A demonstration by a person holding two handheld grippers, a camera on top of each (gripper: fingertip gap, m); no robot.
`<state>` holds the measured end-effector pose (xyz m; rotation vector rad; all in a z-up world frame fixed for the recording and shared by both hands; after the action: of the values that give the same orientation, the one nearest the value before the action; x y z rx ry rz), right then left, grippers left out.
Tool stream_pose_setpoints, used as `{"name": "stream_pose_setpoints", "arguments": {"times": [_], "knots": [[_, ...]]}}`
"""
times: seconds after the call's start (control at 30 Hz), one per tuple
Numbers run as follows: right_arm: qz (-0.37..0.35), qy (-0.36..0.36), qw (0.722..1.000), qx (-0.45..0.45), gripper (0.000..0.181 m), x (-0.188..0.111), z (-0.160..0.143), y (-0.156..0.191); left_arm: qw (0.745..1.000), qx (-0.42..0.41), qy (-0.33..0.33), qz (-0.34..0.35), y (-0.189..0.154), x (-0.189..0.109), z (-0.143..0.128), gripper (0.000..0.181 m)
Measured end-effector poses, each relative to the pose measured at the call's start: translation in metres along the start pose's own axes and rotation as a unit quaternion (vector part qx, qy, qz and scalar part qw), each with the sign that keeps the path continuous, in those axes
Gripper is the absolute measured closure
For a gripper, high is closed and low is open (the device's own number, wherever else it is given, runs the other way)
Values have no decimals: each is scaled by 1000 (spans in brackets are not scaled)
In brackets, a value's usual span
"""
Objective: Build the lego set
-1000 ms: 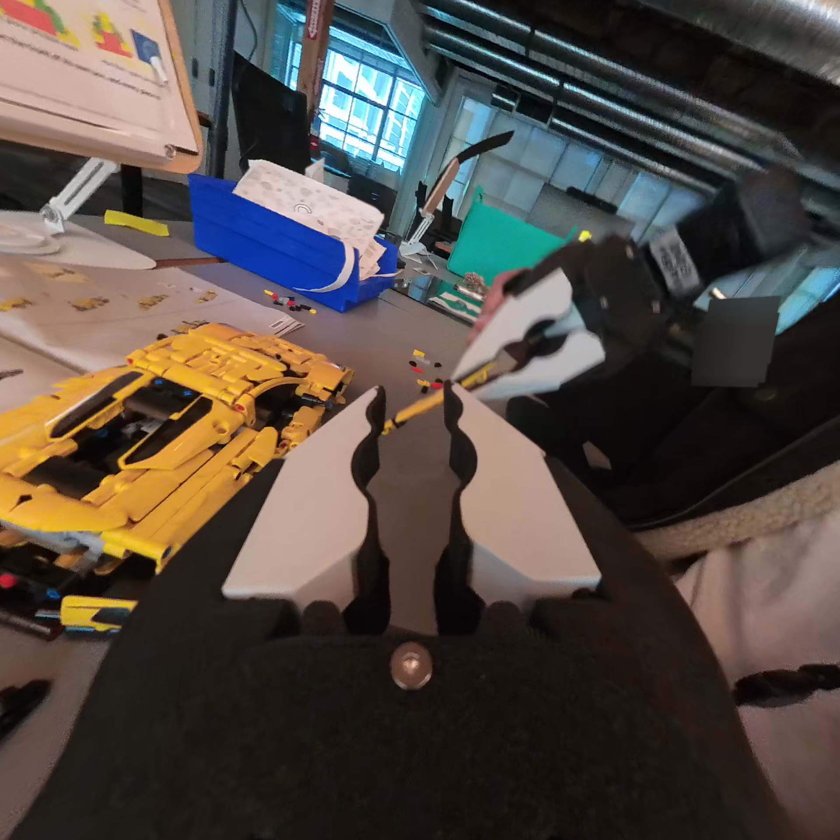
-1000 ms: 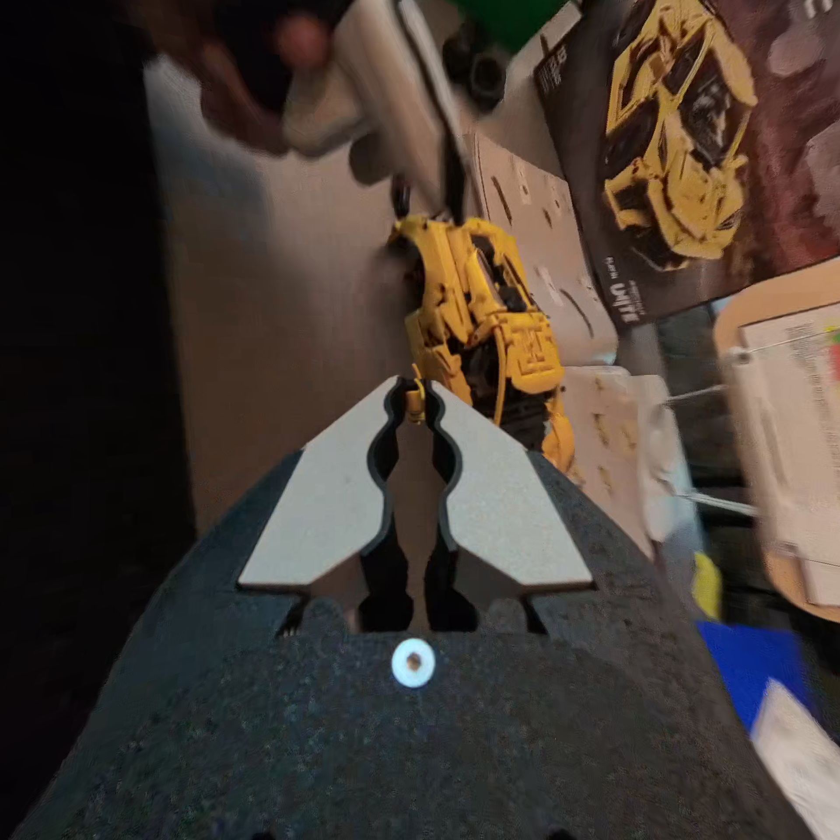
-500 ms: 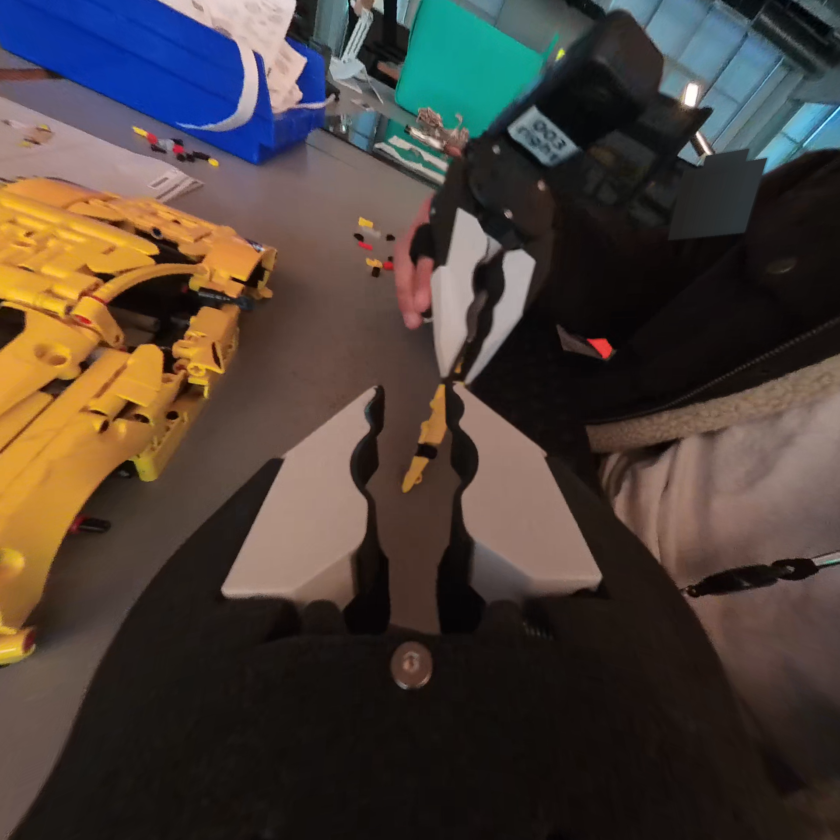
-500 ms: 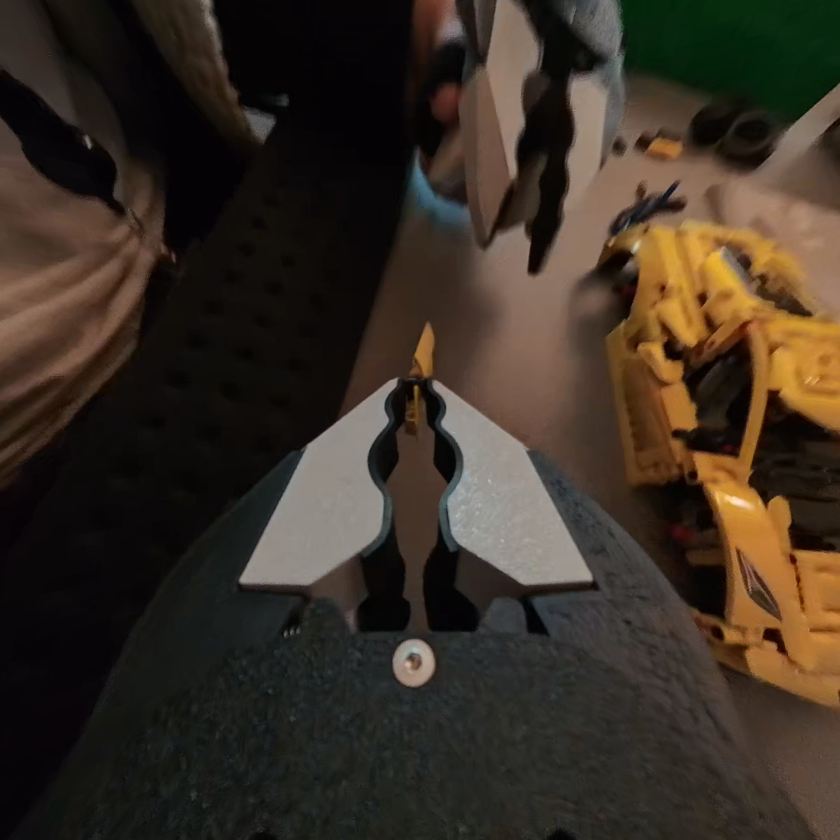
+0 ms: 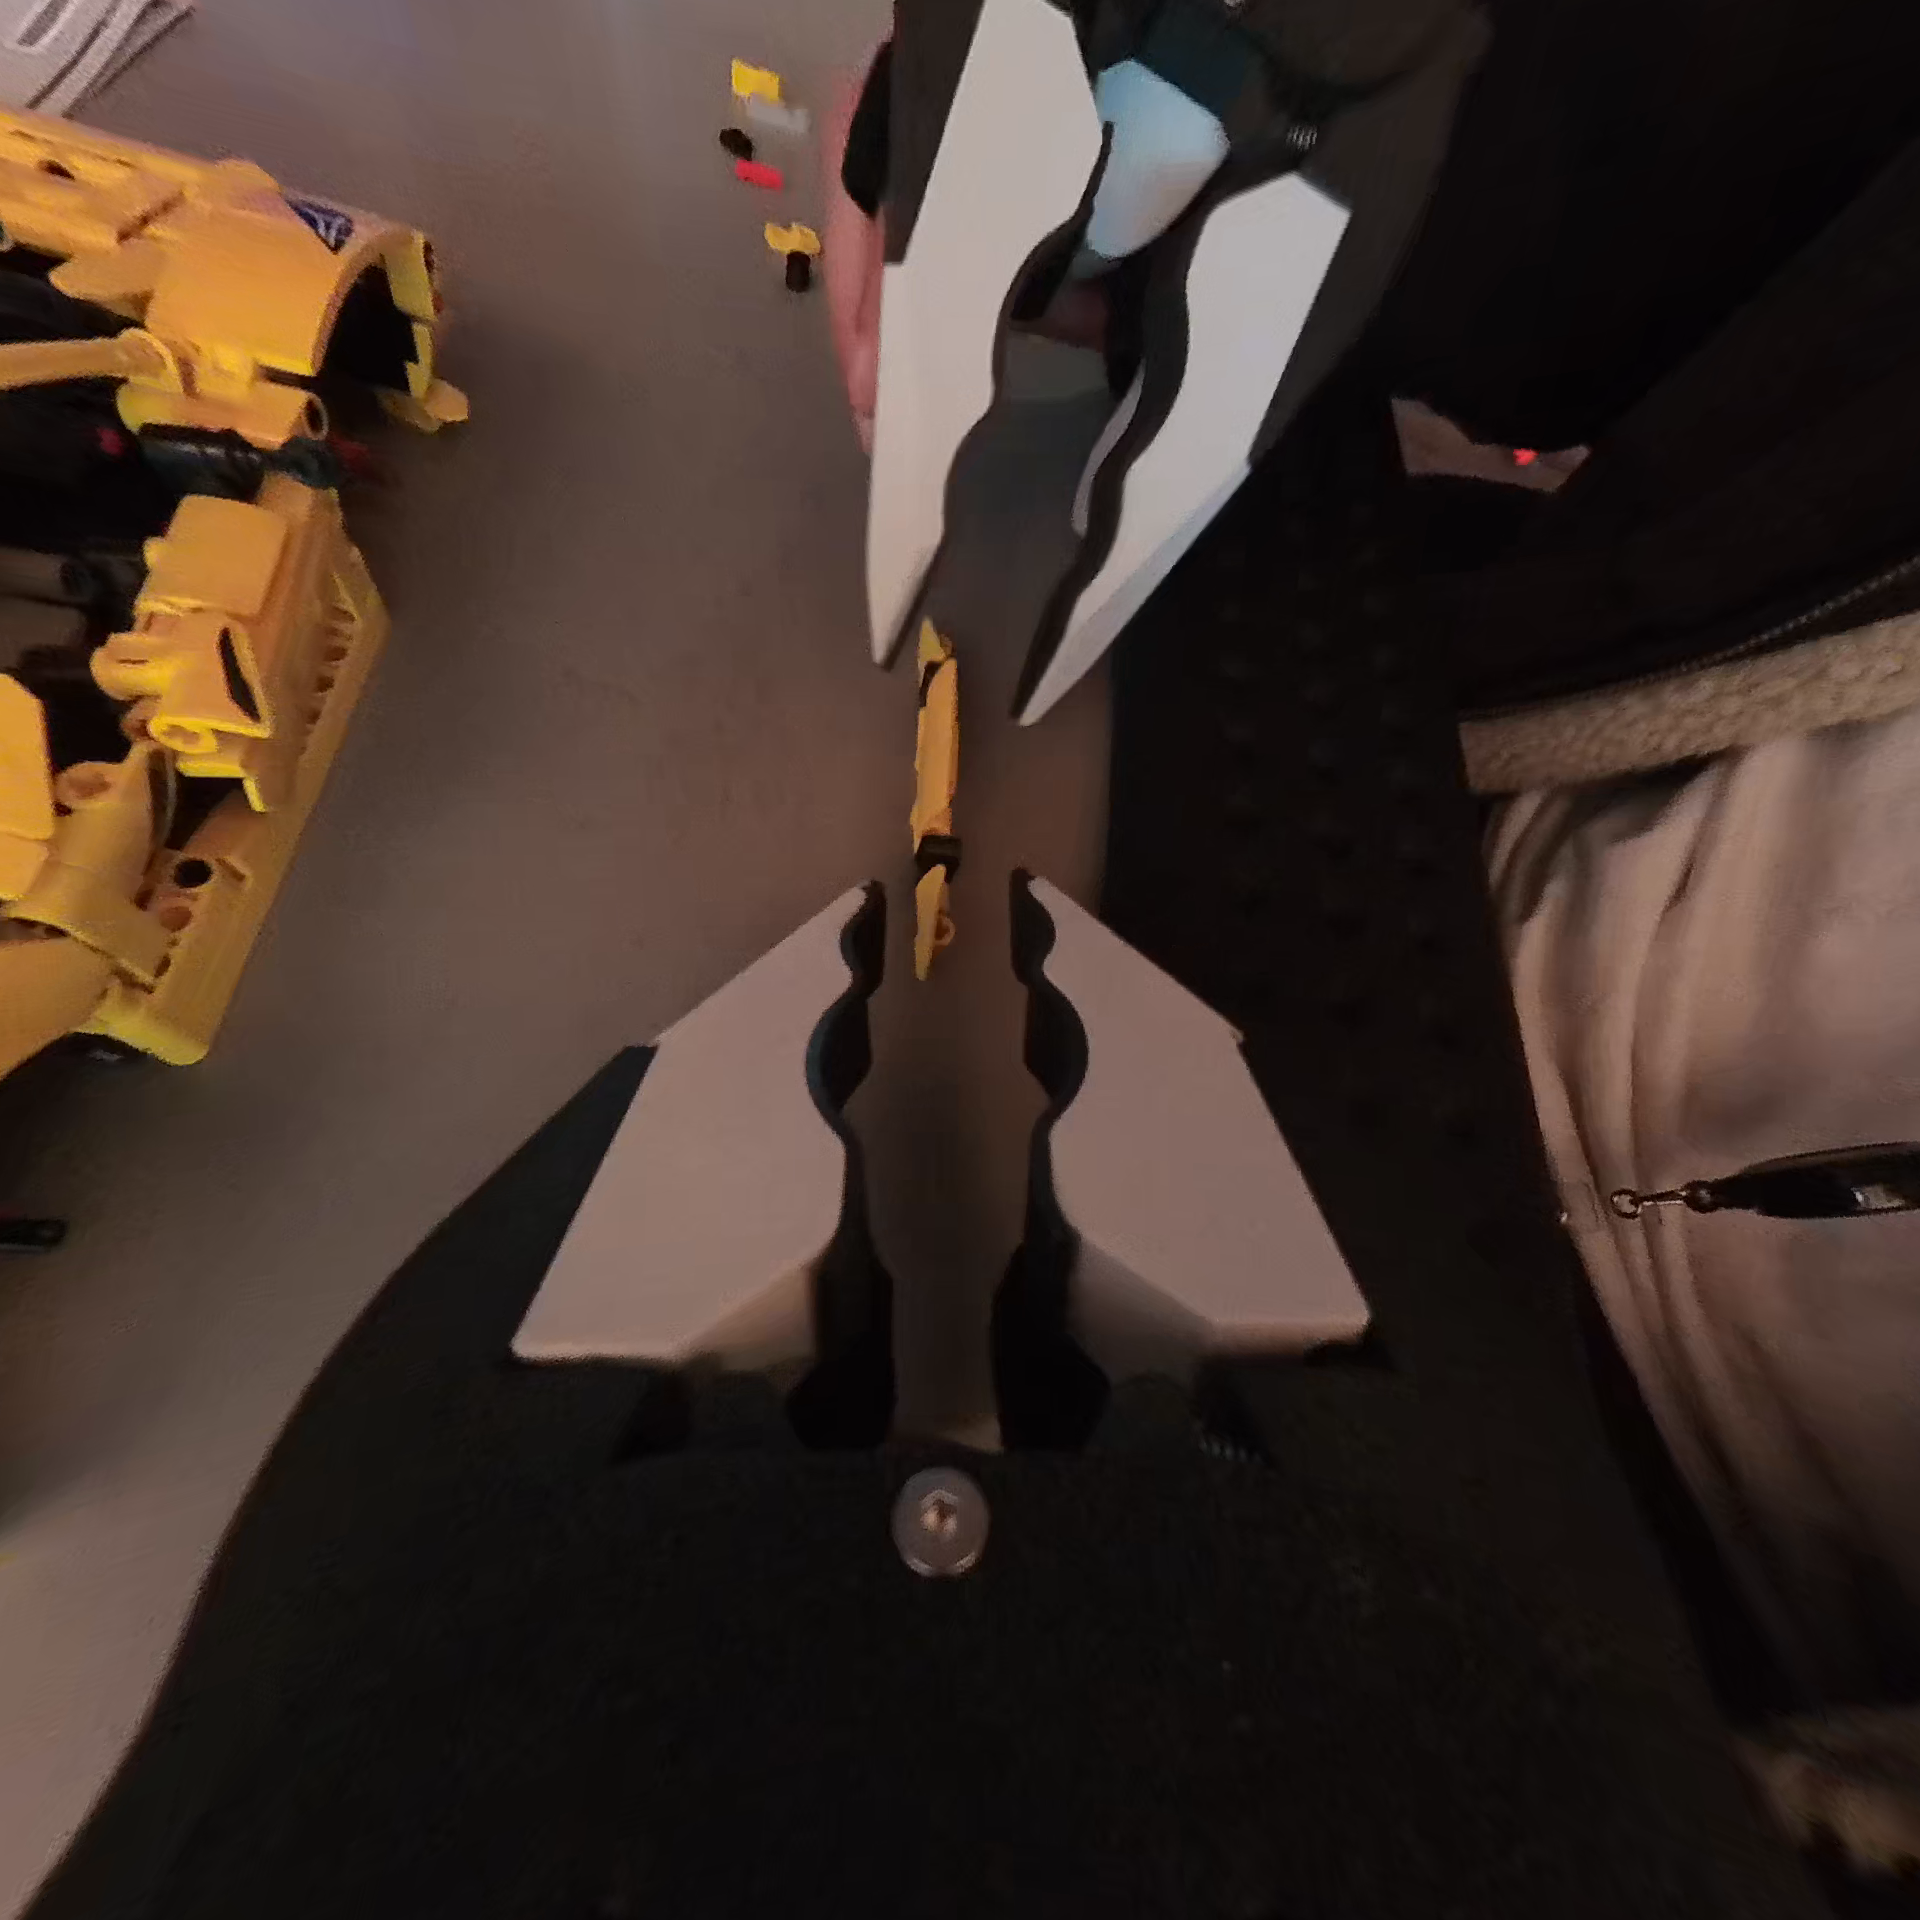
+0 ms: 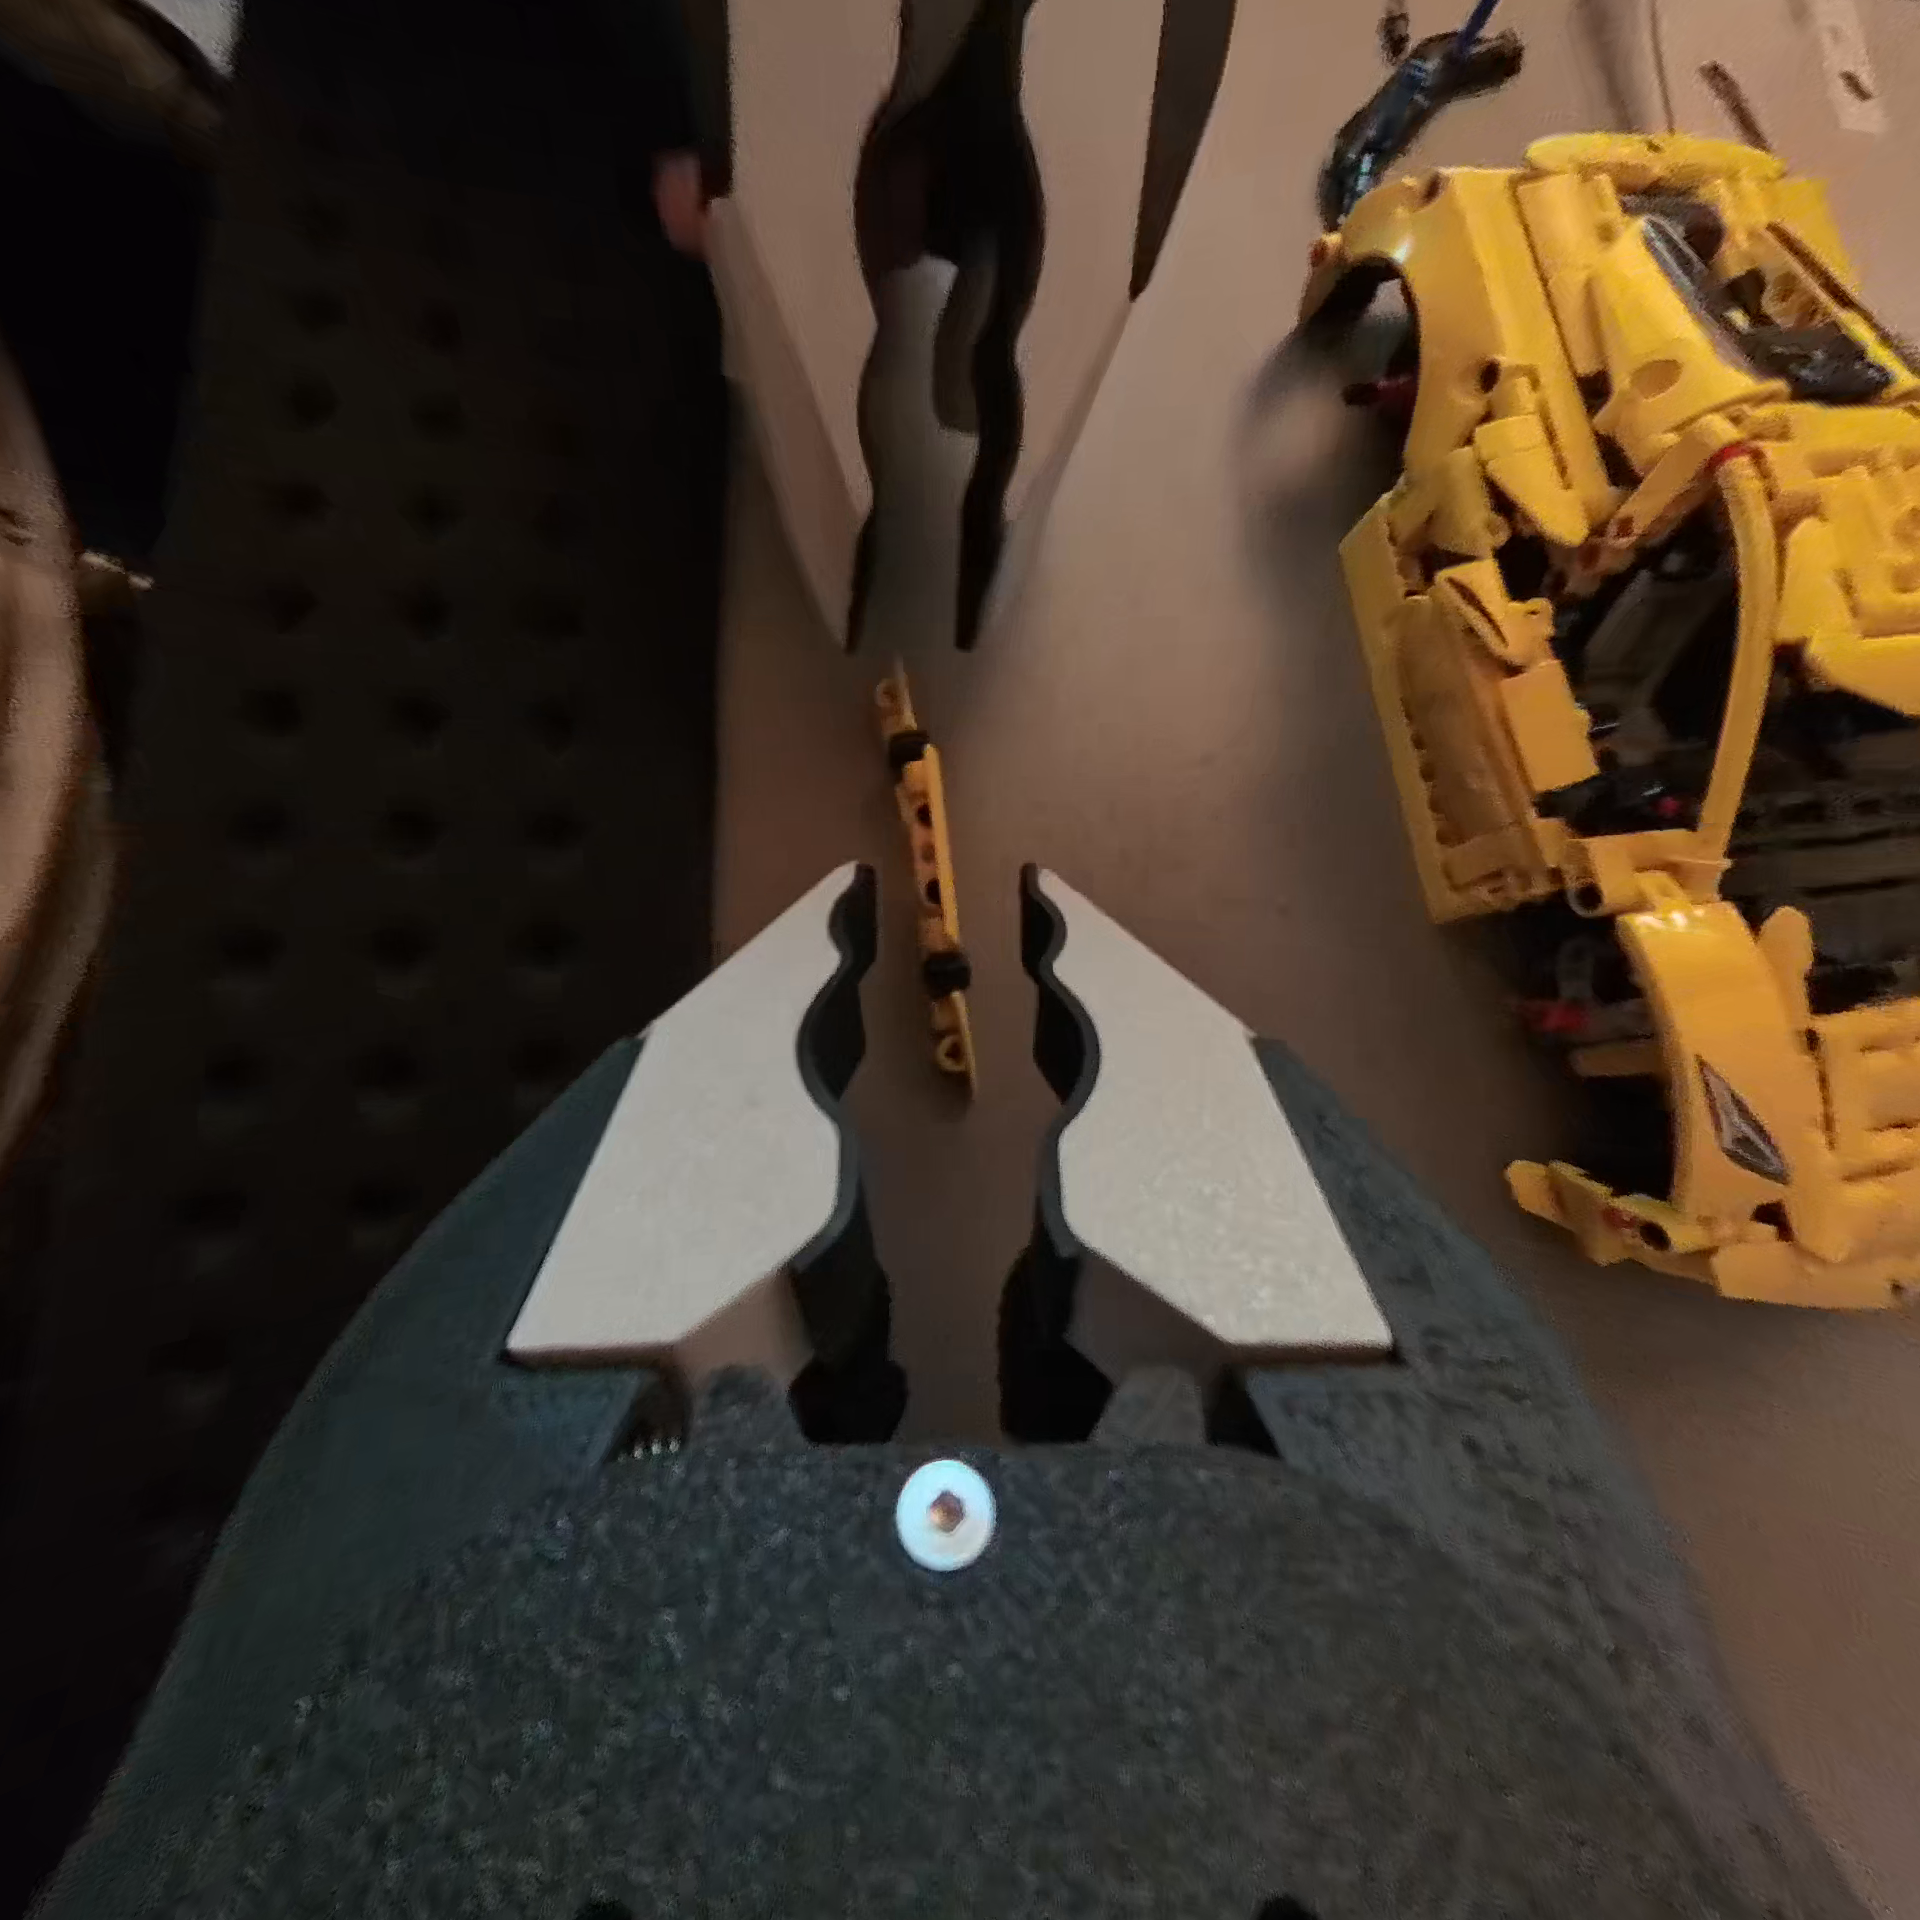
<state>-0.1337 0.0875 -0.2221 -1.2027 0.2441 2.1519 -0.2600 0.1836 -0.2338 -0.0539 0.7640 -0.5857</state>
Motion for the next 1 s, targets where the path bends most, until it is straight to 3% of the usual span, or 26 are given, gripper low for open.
{"name": "stream_pose_setpoints", "arguments": {"times": [0.13, 0.27, 0.37, 0.5, 0.6, 0.67, 0.8, 0.93, 1.0], "knots": [[-103, 28, 990, -92, 178, 9, 3, 3, 1000, 10, -19, 4, -1, -4, 1, 163], [-256, 63, 927, -267, 180, 14, 2, 3, 997, -37, -68, 22, 12, -18, 6, 163], [-281, 47, 902, -326, 179, 21, -2, 4, 995, -50, -68, 57, 21, -20, 6, 163], [-231, 36, 932, -276, 176, 21, -4, 3, 995, -34, -23, 95, 22, -11, 0, 166], [-143, 18, 971, -189, 157, 18, -4, 6, 995, -15, -3, 104, 19, -5, 0, 166], [-101, -14, 988, -118, 157, 12, 3, 6, 995, -13, -2, 99, 18, -5, 0, 165], [-83, -40, 995, -27, 161, 12, 15, 1, 996, -10, 8, 92, 17, -2, -1, 165], [-110, -16, 993, -43, 180, 25, 13, 0, 995, -7, 32, 92, 16, 3, -3, 165], [-119, 4, 991, -56, 180, 30, 11, 0, 995, -8, 43, 92, 17, 5, -4, 166]]}}
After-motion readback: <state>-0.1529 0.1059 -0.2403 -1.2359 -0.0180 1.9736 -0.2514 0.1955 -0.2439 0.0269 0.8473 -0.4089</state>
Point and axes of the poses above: each gripper's, where its closed fingertips meet, x out along the fingers, z out of its top, y = z × x across the jaws, the point moved 8 cm from there along -x, back along the fingers, and after that the axes turned 9 degrees about y, right-handed, at the moved point
